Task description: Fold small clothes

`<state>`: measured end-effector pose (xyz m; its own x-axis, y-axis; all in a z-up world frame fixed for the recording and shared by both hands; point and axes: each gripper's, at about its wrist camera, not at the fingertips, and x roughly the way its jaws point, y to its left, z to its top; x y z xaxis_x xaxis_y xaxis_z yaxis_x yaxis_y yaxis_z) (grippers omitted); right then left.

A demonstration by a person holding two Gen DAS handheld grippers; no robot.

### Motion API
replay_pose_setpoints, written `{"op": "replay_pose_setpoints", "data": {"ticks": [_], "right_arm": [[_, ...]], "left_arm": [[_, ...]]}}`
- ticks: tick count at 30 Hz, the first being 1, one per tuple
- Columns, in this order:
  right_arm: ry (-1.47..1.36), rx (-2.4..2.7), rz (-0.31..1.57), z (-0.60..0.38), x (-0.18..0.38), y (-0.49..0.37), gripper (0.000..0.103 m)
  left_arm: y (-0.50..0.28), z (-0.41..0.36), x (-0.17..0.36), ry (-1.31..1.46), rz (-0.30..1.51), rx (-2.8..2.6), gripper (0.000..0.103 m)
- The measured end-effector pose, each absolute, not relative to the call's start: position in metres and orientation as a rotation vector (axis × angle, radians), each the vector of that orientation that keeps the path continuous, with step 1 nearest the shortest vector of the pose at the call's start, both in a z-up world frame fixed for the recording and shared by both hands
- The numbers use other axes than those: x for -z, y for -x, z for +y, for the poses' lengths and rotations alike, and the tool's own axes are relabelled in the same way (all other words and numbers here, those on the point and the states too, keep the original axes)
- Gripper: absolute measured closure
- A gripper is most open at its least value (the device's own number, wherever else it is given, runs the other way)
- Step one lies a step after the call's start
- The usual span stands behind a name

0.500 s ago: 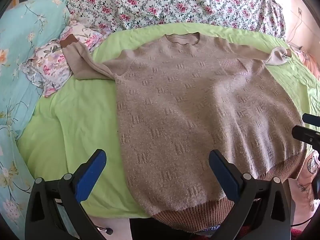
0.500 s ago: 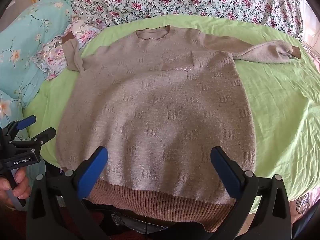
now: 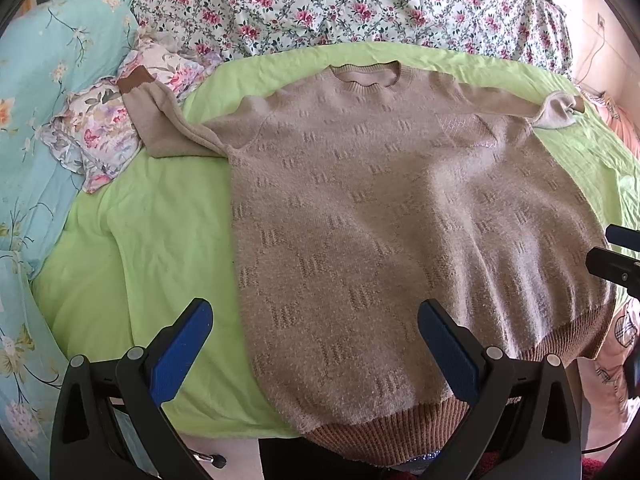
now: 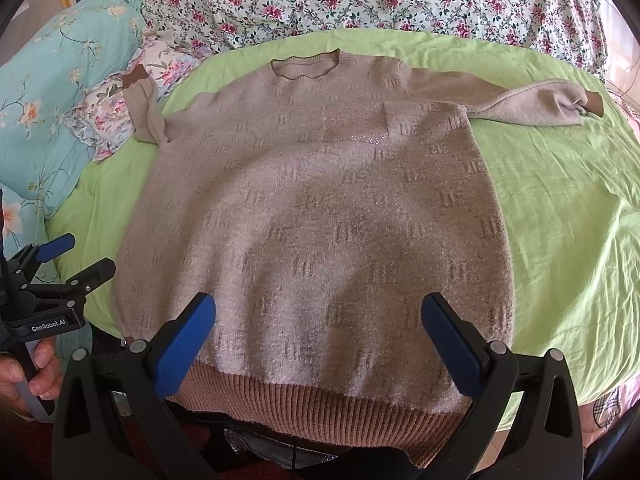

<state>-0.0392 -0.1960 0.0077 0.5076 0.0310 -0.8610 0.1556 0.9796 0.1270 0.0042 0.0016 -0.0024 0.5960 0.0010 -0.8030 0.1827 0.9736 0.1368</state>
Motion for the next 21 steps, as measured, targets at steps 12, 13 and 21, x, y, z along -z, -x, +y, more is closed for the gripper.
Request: {"op": "replay_pose_setpoints", "data": {"ticks": [12,13,21], "right_arm": [[-0.208,0.075,1.01,-0.195,-0.011,0.032,0.001],[-0.207,0.075,1.007,-0.195,-0.011,0.032,0.001],[-0.209,0.081,1.039,-0.198,-0.01,0.029,0.001]], "left_arm": [[-0.012,-0.002,0.003,-0.217,0.929,0.099,0.0],[-0.011,-0.001,0.004,-0.219,0.93,0.098,0.0],[-0.012,-0.001,0.004,-0.209,0.92,0.103,0.0]]}}
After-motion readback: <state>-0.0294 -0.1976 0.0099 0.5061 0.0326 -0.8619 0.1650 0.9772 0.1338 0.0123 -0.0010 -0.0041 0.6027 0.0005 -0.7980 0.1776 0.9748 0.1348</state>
